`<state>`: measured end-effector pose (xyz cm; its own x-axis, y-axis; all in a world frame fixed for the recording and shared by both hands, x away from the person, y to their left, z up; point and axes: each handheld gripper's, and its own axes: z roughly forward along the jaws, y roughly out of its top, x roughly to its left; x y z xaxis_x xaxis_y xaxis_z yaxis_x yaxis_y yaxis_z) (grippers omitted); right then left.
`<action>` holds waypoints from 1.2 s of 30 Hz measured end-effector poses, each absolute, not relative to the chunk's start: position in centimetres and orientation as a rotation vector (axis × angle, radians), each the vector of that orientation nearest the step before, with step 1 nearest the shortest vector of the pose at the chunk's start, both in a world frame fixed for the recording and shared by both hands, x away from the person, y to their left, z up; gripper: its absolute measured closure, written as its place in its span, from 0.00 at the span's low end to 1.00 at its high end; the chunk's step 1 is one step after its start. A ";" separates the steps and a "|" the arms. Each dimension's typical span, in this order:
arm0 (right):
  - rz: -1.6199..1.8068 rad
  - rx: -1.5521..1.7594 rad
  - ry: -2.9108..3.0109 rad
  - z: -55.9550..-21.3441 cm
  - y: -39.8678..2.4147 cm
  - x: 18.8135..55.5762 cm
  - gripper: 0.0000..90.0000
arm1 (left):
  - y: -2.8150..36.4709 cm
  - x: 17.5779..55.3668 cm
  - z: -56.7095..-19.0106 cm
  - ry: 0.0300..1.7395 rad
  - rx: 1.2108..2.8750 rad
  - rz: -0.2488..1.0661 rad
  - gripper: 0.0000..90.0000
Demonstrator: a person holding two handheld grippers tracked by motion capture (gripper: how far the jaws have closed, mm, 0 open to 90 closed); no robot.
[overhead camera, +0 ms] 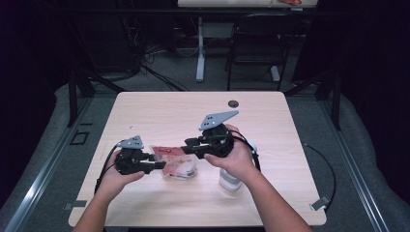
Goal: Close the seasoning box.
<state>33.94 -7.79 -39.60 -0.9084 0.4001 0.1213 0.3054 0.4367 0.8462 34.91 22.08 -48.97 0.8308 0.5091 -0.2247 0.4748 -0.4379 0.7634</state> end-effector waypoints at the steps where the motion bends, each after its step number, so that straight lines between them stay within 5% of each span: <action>1: 1.481 0.631 2.580 -39.5 -7.9 33.9 0.78 | 22.2 34.9 -48.9 0.726 2.097 0.051 0.65; 12: 1.461 0.662 2.546 -39.7 -8.9 33.7 0.75 | 23.0 34.8 -48.1 0.750 2.076 0.066 0.55; 36: 1.487 0.782 2.422 -39.7 -13.2 33.5 0.69 | 27.3 34.4 -45.7 0.826 2.009 0.236 0.55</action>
